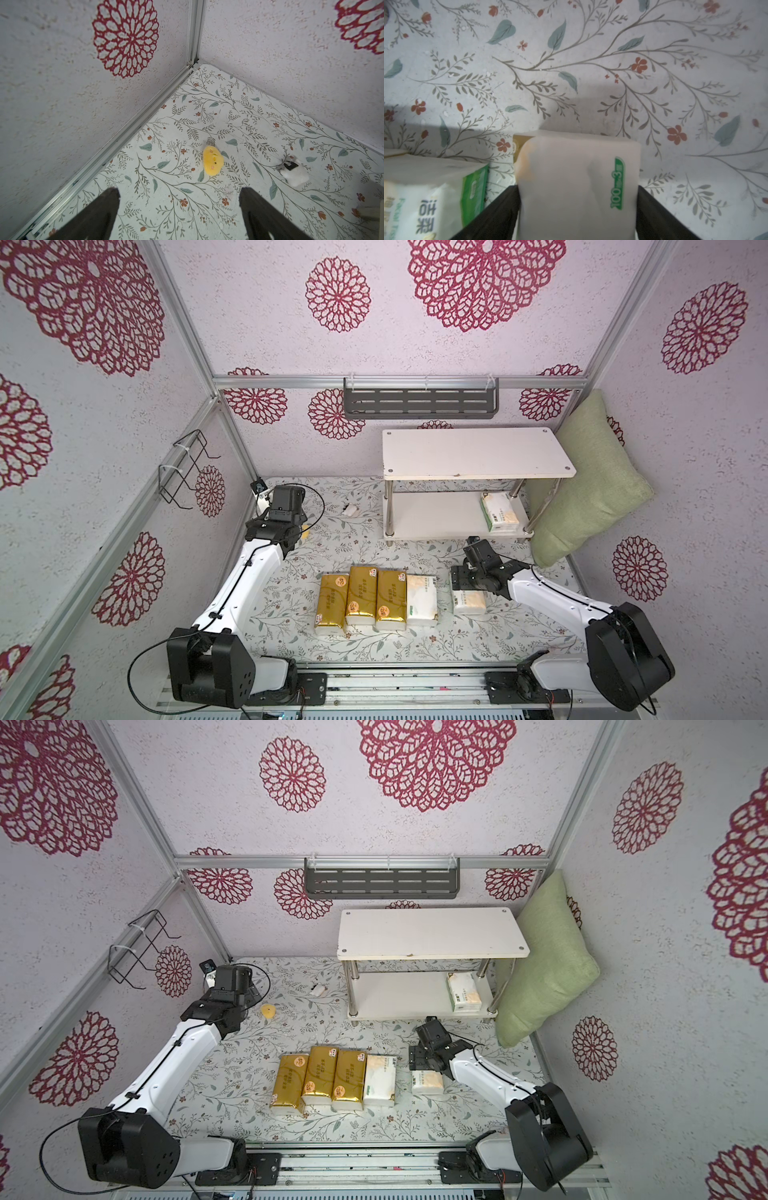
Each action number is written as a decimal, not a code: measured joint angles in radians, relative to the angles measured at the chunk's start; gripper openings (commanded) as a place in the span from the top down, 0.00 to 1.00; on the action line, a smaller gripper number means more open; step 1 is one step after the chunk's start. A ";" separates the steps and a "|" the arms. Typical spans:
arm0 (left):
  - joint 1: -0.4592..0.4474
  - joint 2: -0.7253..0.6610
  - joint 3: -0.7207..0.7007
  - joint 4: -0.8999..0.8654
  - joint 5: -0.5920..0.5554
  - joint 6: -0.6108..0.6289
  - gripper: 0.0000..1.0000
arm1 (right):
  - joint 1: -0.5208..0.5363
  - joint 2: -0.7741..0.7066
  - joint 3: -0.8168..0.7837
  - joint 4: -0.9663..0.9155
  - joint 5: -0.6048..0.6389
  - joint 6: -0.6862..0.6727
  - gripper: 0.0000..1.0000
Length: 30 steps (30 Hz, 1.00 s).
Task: Place the tissue boxes on the shelf by color
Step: Move the box of tissues to the center of the board.
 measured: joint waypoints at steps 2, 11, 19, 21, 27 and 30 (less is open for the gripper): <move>0.000 0.000 -0.003 -0.001 0.000 0.000 0.03 | -0.014 0.012 0.010 0.006 0.000 -0.012 0.11; 0.000 0.000 -0.003 -0.001 0.000 0.000 0.03 | -0.047 0.034 0.018 0.044 0.000 -0.043 0.07; 0.000 0.000 -0.003 -0.001 0.001 0.000 0.03 | -0.050 0.036 0.019 0.050 0.000 -0.056 0.01; 0.000 0.000 -0.003 -0.001 0.001 0.000 0.03 | -0.050 0.036 0.024 0.050 0.000 -0.056 0.01; 0.000 0.000 0.000 -0.002 0.001 0.000 0.03 | -0.051 0.013 0.032 0.048 0.000 -0.058 0.01; 0.000 0.000 0.002 -0.003 0.000 0.000 0.03 | -0.051 -0.024 0.032 0.046 0.000 -0.058 0.01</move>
